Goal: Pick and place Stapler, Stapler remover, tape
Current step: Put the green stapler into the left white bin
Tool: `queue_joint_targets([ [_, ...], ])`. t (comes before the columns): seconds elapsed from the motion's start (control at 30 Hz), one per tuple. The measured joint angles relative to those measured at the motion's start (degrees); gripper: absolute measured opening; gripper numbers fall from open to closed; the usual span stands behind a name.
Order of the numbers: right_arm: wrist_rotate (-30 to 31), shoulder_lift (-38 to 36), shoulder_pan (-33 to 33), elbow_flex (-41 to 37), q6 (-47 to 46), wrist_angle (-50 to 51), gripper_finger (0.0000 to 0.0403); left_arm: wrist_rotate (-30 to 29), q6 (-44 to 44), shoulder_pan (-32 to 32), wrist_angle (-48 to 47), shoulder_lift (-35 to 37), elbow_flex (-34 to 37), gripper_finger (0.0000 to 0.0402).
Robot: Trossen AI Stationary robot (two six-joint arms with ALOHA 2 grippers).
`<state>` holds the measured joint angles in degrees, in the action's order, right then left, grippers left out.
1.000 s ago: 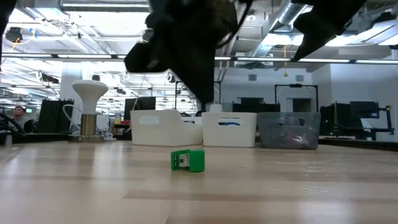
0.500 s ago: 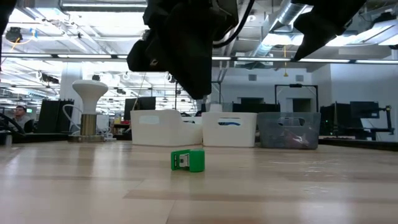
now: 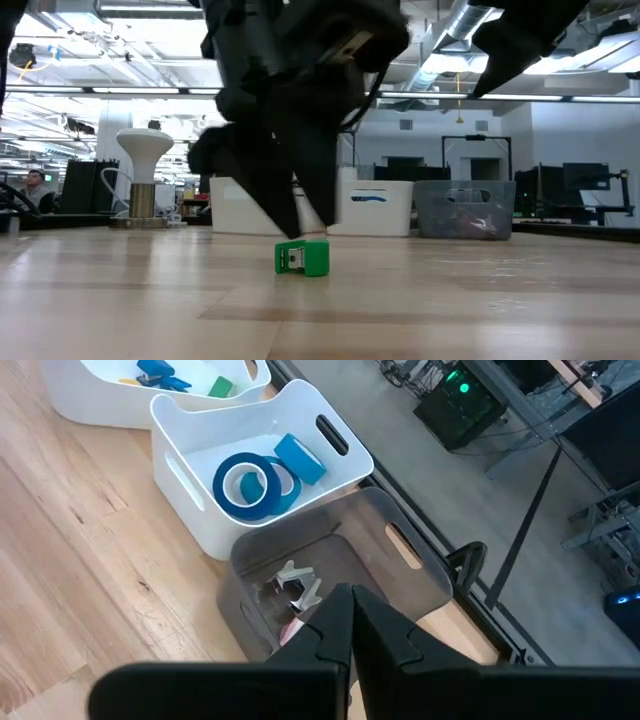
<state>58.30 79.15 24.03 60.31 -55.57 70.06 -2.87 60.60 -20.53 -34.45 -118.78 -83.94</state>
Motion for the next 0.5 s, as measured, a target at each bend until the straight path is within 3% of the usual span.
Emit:
queue_joint_targets([
  [0.23,0.0,0.0,0.0,0.0,0.0,0.0,0.0000,0.0,1.0,0.0,4.5,0.0,1.2,0.0191],
  [0.5,0.0,0.0,0.0,0.0,0.0,-0.1,0.0000,0.0,1.4,0.0,4.4,-0.2,1.2,0.0194],
])
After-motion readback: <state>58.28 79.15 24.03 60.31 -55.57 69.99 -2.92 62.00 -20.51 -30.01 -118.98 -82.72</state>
